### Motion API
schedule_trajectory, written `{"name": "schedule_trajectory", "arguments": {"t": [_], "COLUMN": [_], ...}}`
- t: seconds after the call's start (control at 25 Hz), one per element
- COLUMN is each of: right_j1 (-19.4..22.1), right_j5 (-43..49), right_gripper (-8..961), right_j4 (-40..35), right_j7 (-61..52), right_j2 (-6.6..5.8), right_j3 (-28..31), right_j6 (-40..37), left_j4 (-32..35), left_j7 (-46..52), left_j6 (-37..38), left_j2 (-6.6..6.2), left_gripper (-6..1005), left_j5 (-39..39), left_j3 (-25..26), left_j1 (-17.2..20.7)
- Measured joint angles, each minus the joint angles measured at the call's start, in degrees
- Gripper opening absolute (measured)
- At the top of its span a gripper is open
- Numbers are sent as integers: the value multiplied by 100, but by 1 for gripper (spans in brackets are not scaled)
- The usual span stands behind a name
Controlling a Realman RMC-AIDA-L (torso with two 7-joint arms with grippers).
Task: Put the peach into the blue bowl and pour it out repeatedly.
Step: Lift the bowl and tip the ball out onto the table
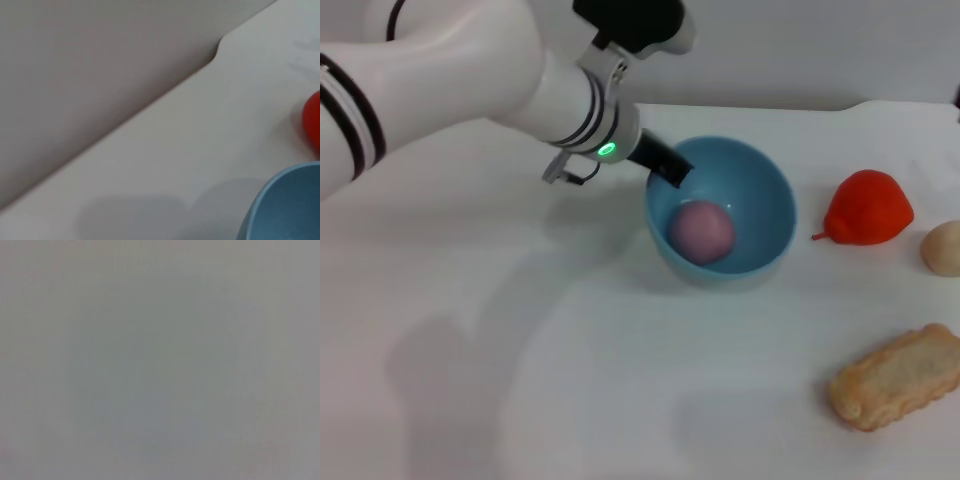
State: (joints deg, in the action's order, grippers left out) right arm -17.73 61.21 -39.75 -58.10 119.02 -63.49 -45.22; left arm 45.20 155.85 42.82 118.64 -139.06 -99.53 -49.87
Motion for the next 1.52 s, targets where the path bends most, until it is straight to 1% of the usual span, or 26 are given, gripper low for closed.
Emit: {"name": "schedule_trajectory", "arguments": {"t": [0.08,0.16,0.28,0.32,0.36,0.4,0.48,0.6,0.72,0.8,1.08,1.28,1.4,1.52], "right_j1": [68,90,97,100,106,109,109,90,17,-29,-89,-105,-113,-119], "right_j5": [-715,-1189,-1361,-1367,-1374,-1383,-1393,-1411,-1419,-1422,-1430,-1434,-1435,-1437], "right_gripper": [576,576,576,576,576,575,575,575,575,575,574,574,575,575], "right_j4": [568,1208,1798,1936,2004,2095,2249,2353,2463,2528,2626,2642,2643,2646], "right_j7": [585,851,937,973,1006,1048,1088,1088,1094,1095,1100,1103,1103,1102], "right_j2": [-14,-27,-34,-33,-32,-30,-29,-15,0,0,-12,-17,-18,-23], "right_j3": [254,557,818,863,877,887,903,943,977,979,988,989,989,991], "right_j6": [-585,-1277,-1825,-1915,-1935,-1959,-1988,-2016,-2086,-2137,-2133,-2131,-2128,-2126], "left_j4": [22,63,148,148,311,343,483,610,819,981,1180,1239,1277,1380], "left_j7": [-184,-330,-366,-366,-374,-371,-323,-339,-454,-831,-2574,-3515,-4438,-4899], "left_j6": [-149,-332,-629,-629,-909,-942,-1186,-1562,-1815,-1880,-2721,-3135,-3675,-4000], "left_j2": [9,16,26,26,35,37,41,46,44,36,27,27,34,43], "left_gripper": [0,0,0,-1,-1,-1,-1,-1,0,0,-1,-1,-2,-2], "left_j5": [-1,-40,-382,-382,-1000,-1092,-1561,-1923,-2501,-2640,-2649,-2648,-2649,-2649], "left_j3": [-68,-193,-426,-426,-777,-842,-1108,-1413,-1815,-1975,-1995,-2064,-2182,-2240], "left_j1": [-87,-159,-263,-263,-311,-311,-297,-215,-102,-18,384,519,764,957]}}
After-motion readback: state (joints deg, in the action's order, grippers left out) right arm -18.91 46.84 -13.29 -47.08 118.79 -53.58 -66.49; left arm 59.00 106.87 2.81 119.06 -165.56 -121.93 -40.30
